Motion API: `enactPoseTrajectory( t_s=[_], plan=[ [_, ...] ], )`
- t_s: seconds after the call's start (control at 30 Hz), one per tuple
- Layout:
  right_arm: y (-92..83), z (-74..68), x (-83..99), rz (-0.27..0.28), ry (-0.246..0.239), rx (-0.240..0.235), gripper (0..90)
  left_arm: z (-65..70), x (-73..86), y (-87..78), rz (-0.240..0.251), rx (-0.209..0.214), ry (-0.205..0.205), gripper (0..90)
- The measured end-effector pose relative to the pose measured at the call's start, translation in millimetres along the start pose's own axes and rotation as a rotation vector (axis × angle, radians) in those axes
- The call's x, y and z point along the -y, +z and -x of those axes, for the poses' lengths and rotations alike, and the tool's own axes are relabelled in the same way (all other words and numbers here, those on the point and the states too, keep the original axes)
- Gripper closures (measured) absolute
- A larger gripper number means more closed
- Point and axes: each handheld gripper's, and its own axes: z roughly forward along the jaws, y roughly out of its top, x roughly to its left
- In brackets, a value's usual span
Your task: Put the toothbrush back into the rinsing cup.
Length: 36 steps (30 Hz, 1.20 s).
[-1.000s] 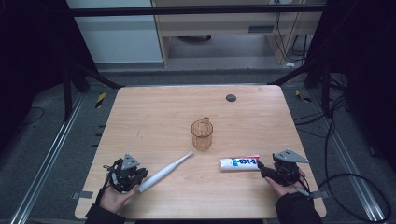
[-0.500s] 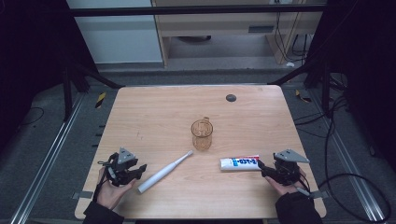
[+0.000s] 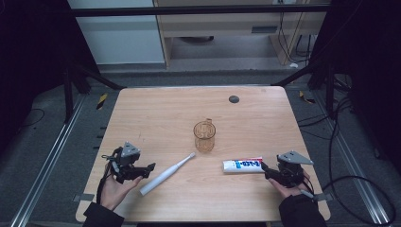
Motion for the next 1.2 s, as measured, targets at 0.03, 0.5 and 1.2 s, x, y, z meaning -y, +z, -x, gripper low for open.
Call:
enactPoseTrajectory(
  t_s=[0.03,0.5,1.2],
  plan=[
    [0.1,0.1,0.0,0.0,0.0,-0.002,30.9,0.2,-2.2,-1.4,0.002,0.001,0.001,25.7],
    [1.0,1.4,0.6,-0.001,0.001,-0.003,30.9,5.8,-30.1,-8.4,0.026,0.036,0.036,26.7],
    [3.1,1.3,0.6,-0.008,-0.002,-0.021,30.8,32.5,-43.6,32.7,-0.123,0.116,0.131,33.4]
  ],
)
